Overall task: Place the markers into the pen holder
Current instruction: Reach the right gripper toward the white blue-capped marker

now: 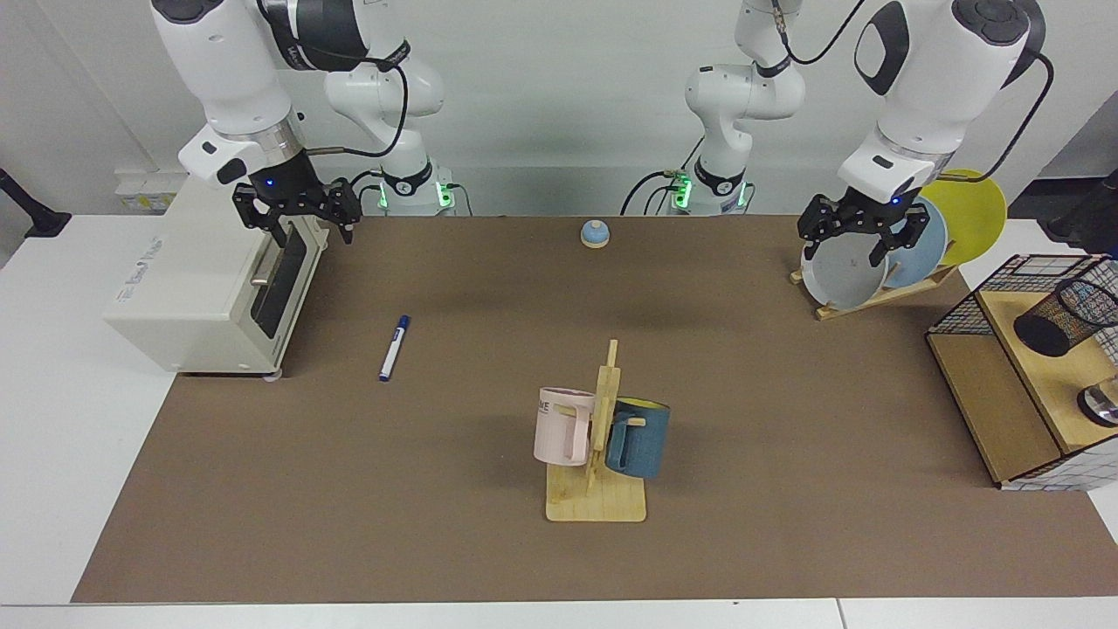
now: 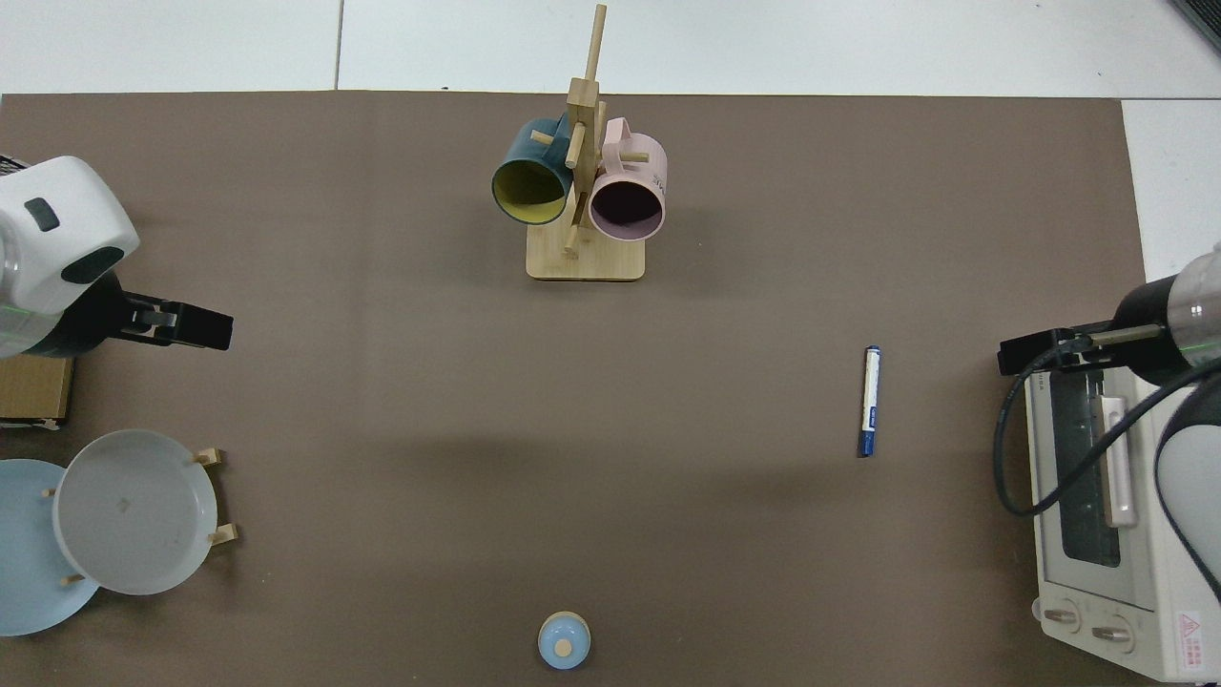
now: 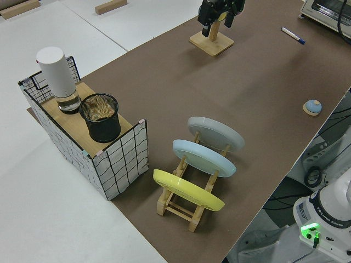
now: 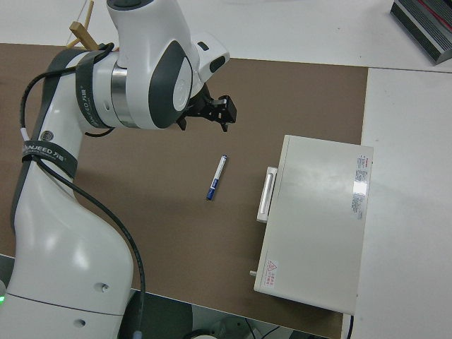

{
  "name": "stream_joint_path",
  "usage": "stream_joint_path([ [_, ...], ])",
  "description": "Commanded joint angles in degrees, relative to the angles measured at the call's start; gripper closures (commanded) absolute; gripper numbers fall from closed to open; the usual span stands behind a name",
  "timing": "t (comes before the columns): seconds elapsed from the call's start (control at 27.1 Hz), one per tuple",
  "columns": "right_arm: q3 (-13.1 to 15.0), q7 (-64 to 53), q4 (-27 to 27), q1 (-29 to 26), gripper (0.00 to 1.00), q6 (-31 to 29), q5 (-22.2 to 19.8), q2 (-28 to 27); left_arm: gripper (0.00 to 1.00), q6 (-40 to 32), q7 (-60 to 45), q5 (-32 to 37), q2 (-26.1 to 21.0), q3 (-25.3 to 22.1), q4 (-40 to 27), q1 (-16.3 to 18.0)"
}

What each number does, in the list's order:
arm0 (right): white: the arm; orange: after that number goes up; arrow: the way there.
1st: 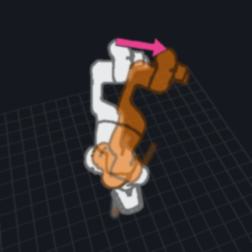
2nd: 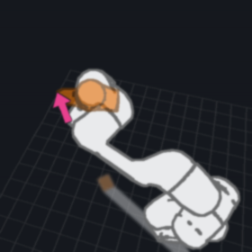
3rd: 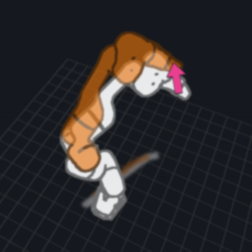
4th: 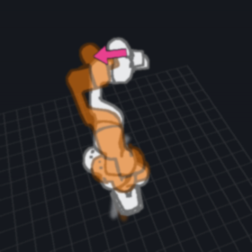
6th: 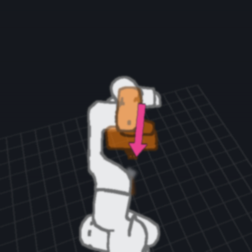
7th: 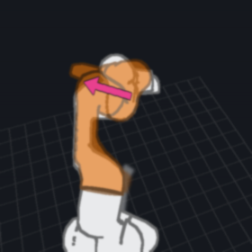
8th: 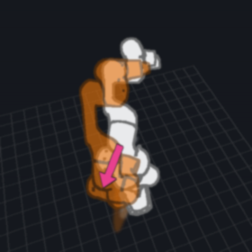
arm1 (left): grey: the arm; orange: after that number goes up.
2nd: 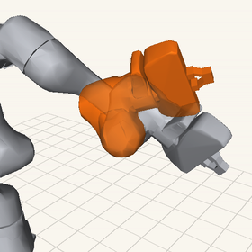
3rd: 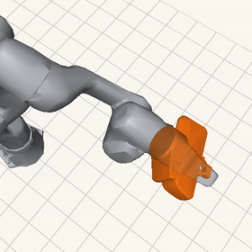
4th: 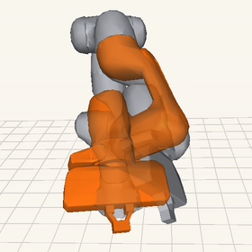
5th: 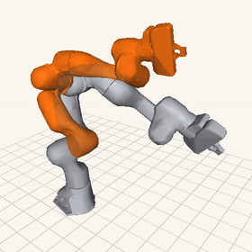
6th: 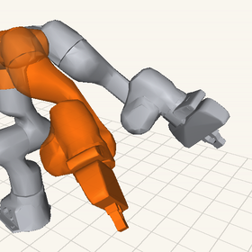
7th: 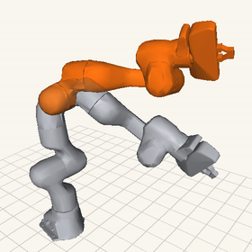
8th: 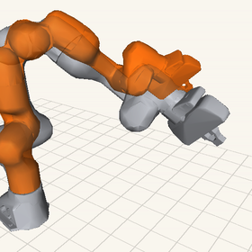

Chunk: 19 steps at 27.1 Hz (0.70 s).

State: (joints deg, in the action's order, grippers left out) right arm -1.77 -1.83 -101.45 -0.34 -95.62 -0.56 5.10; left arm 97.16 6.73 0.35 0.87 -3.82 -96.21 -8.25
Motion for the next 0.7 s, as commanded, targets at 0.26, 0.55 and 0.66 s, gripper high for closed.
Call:
stream_joint_path([
  [0.26,-0.34,2.62,-3.84,-0.01,0.0,-2.82,1.0,1.41,0.0,0.22,0.83,-0.44,0.71,0.04,-0.91,0.25],
  [0.55,-0.42,2.71,-8.67,0.07,0.0,-9.04,1.26,0.62,0.0,-0.04,0.75,-0.53,0.71,0.04,-1.17,0.25],
  [0.66,-0.42,3.24,-9.91,0.07,0.0,-11.16,1.26,-0.52,0.0,-0.04,0.75,-0.53,0.8,0.04,-1.44,0.25],
])
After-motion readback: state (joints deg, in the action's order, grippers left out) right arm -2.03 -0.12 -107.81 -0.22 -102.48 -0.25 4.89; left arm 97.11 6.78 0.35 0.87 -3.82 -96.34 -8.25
